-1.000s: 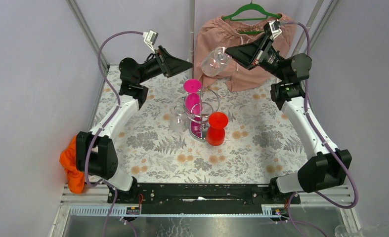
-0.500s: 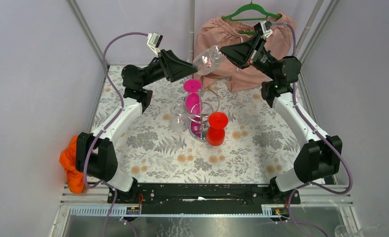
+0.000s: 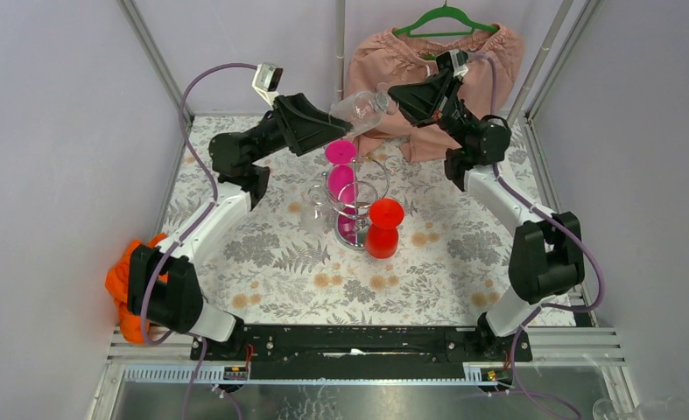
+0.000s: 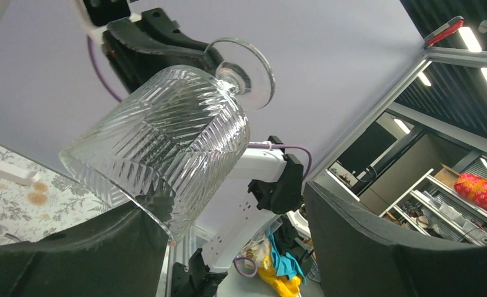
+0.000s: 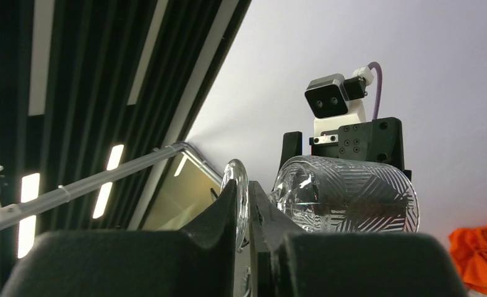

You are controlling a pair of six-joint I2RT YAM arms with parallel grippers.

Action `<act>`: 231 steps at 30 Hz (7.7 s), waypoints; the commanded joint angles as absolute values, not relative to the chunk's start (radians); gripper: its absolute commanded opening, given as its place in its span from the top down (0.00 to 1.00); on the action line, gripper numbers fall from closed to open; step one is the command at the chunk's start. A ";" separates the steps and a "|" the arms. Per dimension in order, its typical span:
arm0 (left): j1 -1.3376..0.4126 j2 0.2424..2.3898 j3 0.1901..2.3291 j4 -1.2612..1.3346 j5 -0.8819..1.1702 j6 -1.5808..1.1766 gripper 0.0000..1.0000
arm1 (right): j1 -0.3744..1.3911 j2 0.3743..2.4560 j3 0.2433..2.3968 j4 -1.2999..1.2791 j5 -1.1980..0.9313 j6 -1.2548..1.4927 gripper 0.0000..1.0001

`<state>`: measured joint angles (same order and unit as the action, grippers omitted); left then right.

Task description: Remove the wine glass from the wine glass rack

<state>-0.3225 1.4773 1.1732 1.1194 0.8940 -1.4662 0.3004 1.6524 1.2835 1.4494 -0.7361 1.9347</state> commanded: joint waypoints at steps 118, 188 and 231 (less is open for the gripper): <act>-1.356 1.842 1.786 -0.869 -0.061 -0.336 1.00 | 0.227 0.602 1.647 -0.712 0.247 0.525 0.31; -1.295 2.033 1.687 -0.893 -0.103 -0.355 0.50 | 0.229 0.542 1.545 -0.649 0.245 0.528 0.27; -1.054 1.261 1.772 -0.717 -0.383 -0.595 0.47 | 0.227 0.616 1.299 -0.526 -0.022 0.632 0.27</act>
<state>-1.1862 1.3739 1.8912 -0.9161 -0.4023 -0.5488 0.2279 0.5682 1.3674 -0.6121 0.1097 0.5884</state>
